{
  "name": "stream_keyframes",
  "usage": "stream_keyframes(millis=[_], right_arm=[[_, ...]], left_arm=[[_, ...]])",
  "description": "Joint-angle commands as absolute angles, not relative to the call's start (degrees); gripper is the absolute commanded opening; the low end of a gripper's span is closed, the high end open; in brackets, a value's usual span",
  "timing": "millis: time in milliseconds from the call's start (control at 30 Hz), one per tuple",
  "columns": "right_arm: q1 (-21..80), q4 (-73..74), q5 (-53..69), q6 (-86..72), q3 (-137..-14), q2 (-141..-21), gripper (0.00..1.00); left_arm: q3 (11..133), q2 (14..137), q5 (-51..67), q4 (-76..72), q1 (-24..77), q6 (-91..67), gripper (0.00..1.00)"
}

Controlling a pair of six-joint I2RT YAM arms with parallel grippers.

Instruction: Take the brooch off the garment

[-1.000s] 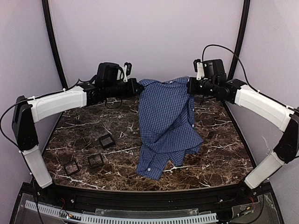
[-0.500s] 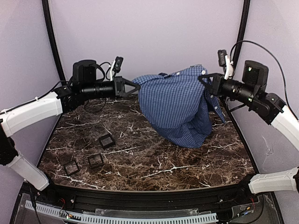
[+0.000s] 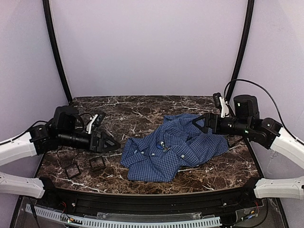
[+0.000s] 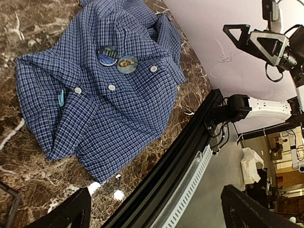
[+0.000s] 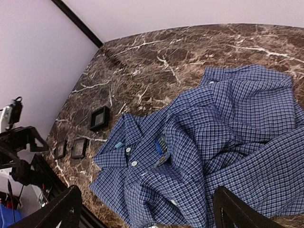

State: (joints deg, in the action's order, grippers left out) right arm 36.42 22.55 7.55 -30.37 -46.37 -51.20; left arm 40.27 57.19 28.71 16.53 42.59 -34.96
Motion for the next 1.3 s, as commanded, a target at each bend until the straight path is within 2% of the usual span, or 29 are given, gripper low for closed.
stream_keyframes(millis=[0,100,200,400,567,800,1033,1267], right_arm=[[36.44,26.13,-5.91,-32.2,-49.19,-56.6,0.96],[35.26,27.56,-12.39,-31.62,-50.47,-62.24,0.98],[32.4,25.19,-13.75,-29.66,-51.14,-68.09,0.99],[31.21,16.74,-8.43,-24.26,-55.0,-80.01,0.99],[30.47,13.67,-5.87,-21.43,-61.39,-91.57,0.91],[28.78,9.9,-1.49,-20.85,-70.79,-104.2,0.86],[27.44,9.29,-2.63,-23.28,-78.87,-114.4,0.89],[27.33,11.28,-6.34,-25.66,-84.26,-121.07,0.77]], left_arm=[[46.82,55.42,20.37,23.16,42.29,-30.05,0.99],[51.45,61.04,17.97,23.07,42.28,-28.28,0.99],[56.09,71.46,14.12,23.99,42.28,-27.92,0.99],[64.77,86.57,8.67,21.8,42.28,-27.88,0.99],[71.97,97.86,-2.14,26.89,42.27,-25.68,0.99],[75.24,105.14,-4.75,27.2,42.2,-23.46,0.99],[76.46,109.35,-5.32,26.11,41.95,-23.04,0.85],[76.74,111.69,-4.3,24.53,41.92,-23.62,0.77]])
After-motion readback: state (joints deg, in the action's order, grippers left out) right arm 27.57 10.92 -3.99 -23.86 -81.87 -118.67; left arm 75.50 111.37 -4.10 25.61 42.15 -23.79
